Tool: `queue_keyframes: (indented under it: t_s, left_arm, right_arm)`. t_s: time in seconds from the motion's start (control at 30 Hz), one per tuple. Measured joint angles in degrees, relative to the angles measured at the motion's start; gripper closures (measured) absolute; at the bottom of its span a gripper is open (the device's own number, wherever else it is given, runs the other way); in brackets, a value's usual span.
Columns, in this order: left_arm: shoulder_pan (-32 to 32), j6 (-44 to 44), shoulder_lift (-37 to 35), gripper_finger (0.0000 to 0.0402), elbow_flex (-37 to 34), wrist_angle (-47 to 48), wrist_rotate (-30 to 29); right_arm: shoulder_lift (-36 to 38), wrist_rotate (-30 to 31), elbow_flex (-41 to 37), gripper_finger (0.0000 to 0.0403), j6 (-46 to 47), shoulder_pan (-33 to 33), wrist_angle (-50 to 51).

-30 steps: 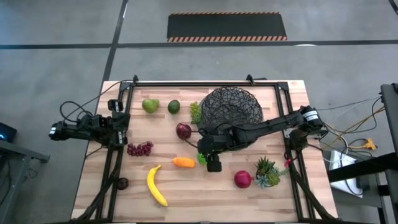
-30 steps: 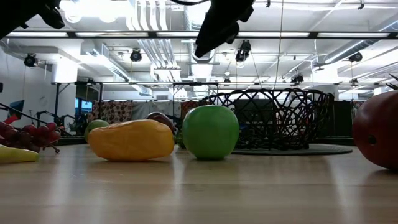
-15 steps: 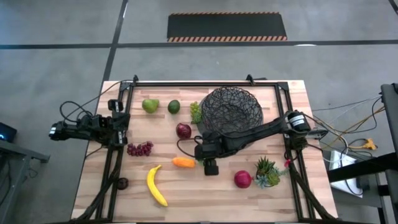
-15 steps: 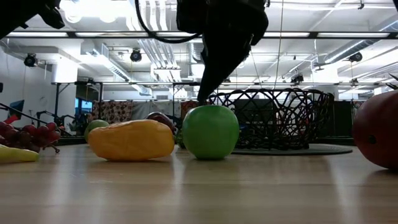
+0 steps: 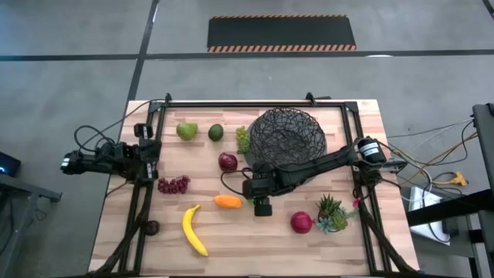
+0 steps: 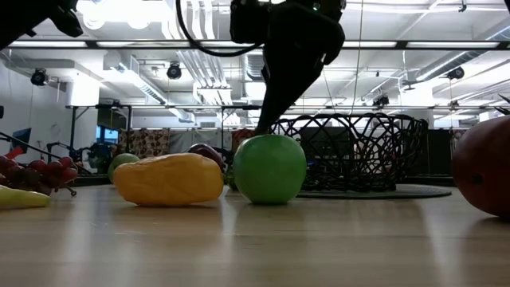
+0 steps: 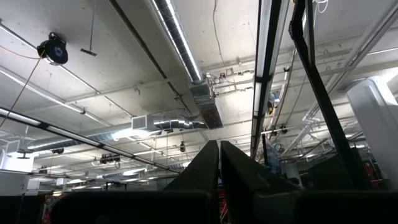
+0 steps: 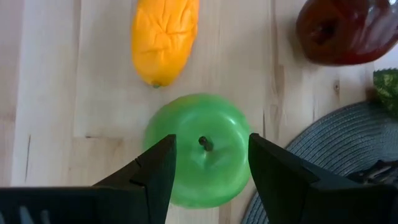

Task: Build produce basket
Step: Put the green apple into the wire basket

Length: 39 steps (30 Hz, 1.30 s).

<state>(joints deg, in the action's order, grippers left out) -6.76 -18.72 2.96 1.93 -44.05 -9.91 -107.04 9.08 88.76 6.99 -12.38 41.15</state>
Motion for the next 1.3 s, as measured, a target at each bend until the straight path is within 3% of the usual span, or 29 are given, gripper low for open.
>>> queue_keyframes:
  t_s: [1.0,1.3]
  left_arm:
    - [0.0,0.0,0.0,0.0401,0.0,0.0,0.0]
    - [0.0,0.0,0.0,0.0401,0.0,0.0,0.0]
  right_arm:
    - [0.0,0.0,-3.1,0.0218,0.5,0.4,-3.2]
    - [0.1,-0.1,-3.4,0.0292,0.5,0.5,-3.5]
